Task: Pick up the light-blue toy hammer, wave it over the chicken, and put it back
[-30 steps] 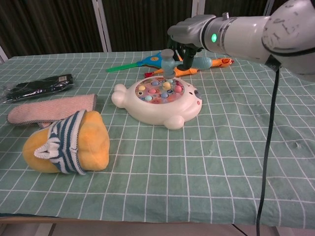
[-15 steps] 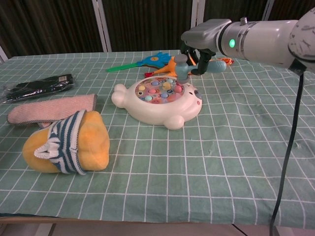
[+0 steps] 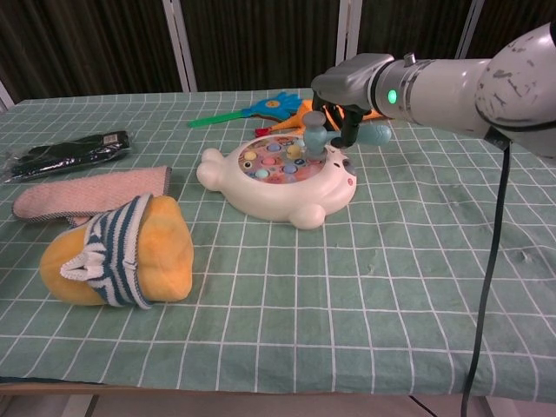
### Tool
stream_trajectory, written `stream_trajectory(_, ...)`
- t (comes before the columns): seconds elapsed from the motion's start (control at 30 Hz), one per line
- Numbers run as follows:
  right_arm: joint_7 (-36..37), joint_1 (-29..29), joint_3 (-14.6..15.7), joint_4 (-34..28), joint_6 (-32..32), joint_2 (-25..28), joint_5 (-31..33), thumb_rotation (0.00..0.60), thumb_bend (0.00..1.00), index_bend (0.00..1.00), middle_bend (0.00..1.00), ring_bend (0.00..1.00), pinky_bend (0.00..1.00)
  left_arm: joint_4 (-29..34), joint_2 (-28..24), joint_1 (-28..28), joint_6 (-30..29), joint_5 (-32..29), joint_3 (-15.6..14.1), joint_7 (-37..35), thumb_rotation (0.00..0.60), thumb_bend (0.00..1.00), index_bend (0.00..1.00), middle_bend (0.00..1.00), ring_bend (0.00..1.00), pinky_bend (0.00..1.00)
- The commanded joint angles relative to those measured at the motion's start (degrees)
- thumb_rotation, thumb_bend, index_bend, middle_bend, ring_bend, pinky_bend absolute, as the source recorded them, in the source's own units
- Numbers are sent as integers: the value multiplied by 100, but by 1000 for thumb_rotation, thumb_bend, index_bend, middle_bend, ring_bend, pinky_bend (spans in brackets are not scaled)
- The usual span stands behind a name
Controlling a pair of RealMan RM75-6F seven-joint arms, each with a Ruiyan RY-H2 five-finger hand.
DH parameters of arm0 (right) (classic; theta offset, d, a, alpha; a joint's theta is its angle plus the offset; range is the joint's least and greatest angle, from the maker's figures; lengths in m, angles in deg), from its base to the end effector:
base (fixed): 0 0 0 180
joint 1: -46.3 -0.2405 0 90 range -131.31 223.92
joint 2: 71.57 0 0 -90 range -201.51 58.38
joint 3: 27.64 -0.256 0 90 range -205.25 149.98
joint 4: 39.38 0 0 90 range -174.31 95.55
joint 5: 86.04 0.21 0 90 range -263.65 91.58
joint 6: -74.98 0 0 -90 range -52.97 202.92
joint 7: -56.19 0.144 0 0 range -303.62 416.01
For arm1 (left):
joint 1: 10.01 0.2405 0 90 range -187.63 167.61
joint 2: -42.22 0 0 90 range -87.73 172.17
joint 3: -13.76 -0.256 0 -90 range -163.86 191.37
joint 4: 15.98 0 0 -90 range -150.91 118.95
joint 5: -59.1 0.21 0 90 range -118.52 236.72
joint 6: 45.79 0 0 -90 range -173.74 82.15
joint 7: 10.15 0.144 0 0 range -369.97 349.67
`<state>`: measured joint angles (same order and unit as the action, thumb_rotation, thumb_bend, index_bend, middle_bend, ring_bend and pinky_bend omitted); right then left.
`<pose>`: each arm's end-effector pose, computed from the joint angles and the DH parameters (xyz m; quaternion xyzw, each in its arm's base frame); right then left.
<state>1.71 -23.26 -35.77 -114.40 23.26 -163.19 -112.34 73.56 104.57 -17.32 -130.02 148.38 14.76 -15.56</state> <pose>-0.0667 -0.4275 -0.0247 0.8012 -0.2268 0.2011 0.5159 -0.3115 0.1883 0.1644 -0.6235 -0.3808 -0.3998 0.5536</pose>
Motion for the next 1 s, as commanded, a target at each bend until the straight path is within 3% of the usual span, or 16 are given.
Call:
stream_trajectory(0.03,-80,-27,19,18,9,-30,116,600,558,1000,712,892,1000,10,-5,5,-10,13,-7,2,600,332,0,21,0,45)
stream_trajectory(0.33,104,95,-76,-478,-230,406,-64,600,558,1000,712,892,1000,6,0,-5,16,6,-12,8,600,331,0,21,0,45)
stream_trajectory(0.57,464,436,51,-1104,-342,996,-450,600,558,1000,712,892,1000,10,23,-20,38,25,-23,70,600,332,0,21,0,46)
stream_trajectory(0.8,1827,1255,281,-1703,-255,1738,-1592,600,558,1000,712,892,1000,15,49,-27,45,21,-23,143,600,332,0,21,0,45)
stream_trajectory(1.0,3179,1955,609,-1107,-141,1642,-2825,600,558,1000,712,891,1000,27,85,-59,94,23,-23,207,600,332,0,20,0,45)
